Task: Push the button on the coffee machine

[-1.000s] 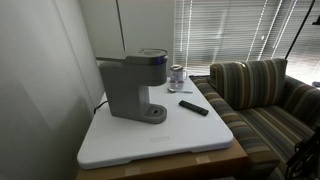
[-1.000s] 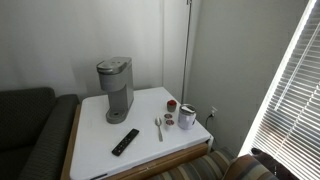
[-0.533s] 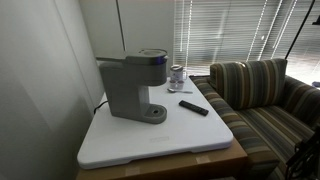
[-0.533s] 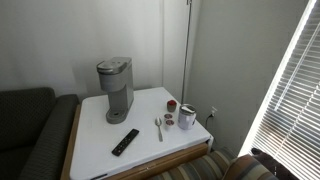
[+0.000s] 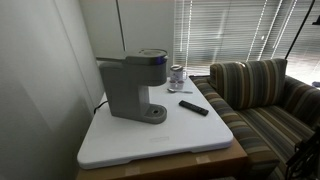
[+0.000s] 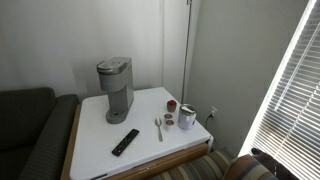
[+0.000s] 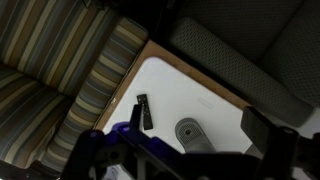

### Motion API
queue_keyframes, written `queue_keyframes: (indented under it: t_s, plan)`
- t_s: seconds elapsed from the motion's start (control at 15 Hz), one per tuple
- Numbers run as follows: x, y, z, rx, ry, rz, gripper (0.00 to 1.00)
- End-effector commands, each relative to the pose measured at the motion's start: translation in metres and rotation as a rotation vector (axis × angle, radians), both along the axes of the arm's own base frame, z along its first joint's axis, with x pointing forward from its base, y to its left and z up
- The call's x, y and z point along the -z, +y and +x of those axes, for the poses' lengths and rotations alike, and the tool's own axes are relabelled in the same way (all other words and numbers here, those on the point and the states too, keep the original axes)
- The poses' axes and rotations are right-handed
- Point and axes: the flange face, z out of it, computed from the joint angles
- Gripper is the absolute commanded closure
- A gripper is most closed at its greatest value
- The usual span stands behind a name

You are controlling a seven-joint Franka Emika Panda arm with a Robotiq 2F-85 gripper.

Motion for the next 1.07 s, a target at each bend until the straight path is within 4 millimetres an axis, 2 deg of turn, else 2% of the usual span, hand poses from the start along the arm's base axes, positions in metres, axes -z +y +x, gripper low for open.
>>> queue_keyframes:
  t_s: [0.0, 0.4, 0.53, 0.6, 1.0]
  plan:
    - [0.001, 0.008, 0.05, -0.1, 0.0, -0.031, 0.0]
    - [0.019, 0.036, 0.111, -0.208, -0.087, -0.06, 0.0]
    - [0.026, 0.037, 0.119, -0.219, -0.078, -0.067, 0.0]
    - [0.023, 0.039, 0.106, -0.191, -0.073, -0.056, 0.0]
    - [0.03, 0.042, 0.128, -0.235, -0.111, -0.075, 0.0]
